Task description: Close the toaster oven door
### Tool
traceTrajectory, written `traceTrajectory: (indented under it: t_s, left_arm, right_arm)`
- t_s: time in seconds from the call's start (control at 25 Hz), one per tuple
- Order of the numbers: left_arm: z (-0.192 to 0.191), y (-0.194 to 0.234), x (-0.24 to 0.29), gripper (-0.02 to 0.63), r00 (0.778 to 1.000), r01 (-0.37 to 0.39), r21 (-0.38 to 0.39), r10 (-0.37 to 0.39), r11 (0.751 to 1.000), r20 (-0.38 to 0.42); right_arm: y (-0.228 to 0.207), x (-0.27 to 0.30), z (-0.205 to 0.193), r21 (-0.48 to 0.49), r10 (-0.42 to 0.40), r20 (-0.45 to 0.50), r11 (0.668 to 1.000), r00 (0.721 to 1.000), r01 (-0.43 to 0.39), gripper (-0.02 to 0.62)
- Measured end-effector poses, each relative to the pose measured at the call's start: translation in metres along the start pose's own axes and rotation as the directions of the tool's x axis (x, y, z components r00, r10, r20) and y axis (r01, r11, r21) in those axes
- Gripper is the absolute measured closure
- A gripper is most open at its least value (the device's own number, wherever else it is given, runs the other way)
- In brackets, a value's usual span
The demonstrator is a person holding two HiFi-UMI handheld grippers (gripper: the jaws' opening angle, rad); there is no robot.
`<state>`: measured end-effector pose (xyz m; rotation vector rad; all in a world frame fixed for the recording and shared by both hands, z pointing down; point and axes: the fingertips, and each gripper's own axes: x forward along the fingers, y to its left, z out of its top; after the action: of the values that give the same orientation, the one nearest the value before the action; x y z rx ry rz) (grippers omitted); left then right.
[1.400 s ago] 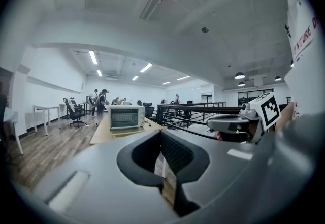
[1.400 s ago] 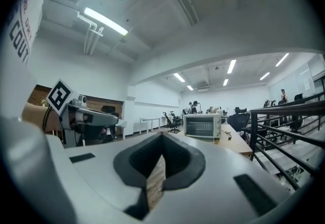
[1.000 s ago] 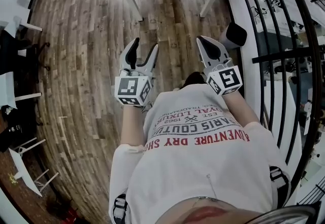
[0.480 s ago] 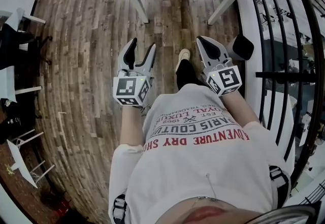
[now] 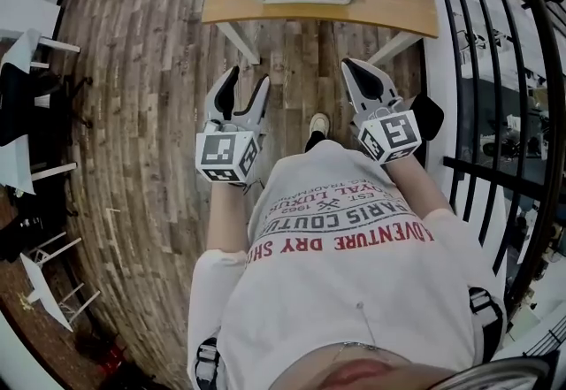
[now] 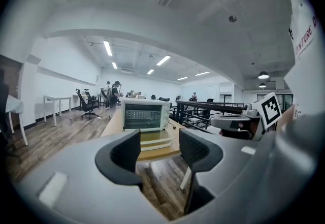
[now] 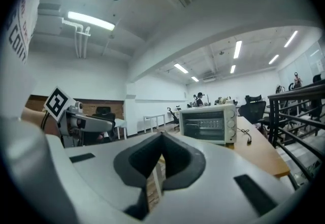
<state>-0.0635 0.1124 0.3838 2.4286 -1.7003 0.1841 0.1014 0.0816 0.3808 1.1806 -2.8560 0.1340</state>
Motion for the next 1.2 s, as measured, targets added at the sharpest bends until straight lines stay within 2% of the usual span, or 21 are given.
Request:
traceTrajectory:
  t_s: [0.24, 0.48, 0.72, 0.84, 0.96, 1.2]
  left_arm:
    - [0.011, 0.035, 0.070, 0.359, 1.000, -0.029, -0.007, 0.029, 1.000, -0.009]
    - [-0.001, 0.064, 0.115, 0.360, 0.997, -0.025, -0.037, 0.022, 0.999, -0.078]
    - [-0.021, 0.090, 0.163, 0.360, 0.994, 0.041, -0.067, -0.048, 0.997, -0.097]
    - [-0.030, 0.106, 0.187, 0.362, 0.990, 0.068, -0.058, -0.074, 0.996, -0.120]
    - [-0.048, 0.123, 0.214, 0.362, 0.983, 0.081, -0.031, -0.084, 0.996, -0.165]
    - [-0.108, 0.148, 0.246, 0.362, 0.963, 0.092, -0.007, -0.091, 0.996, -0.254]
  right_arm:
    - [-0.063, 0.062, 0.010, 0.012, 0.006, 0.012, 1.000, 1.000, -0.006, 0.609]
    - [-0.091, 0.107, 0.012, 0.004, 0.004, -0.024, 1.000, 1.000, -0.004, 0.609]
    - [-0.106, 0.144, 0.005, -0.016, -0.016, -0.045, 1.000, 0.999, 0.015, 0.609]
    - [-0.113, 0.167, 0.008, -0.030, -0.031, -0.053, 0.999, 0.998, 0.030, 0.609]
    - [-0.123, 0.192, 0.006, -0.028, -0.039, -0.069, 0.999, 0.997, 0.037, 0.609]
    - [-0.133, 0.224, -0.015, -0.023, -0.061, -0.099, 0.998, 0.993, 0.059, 0.609]
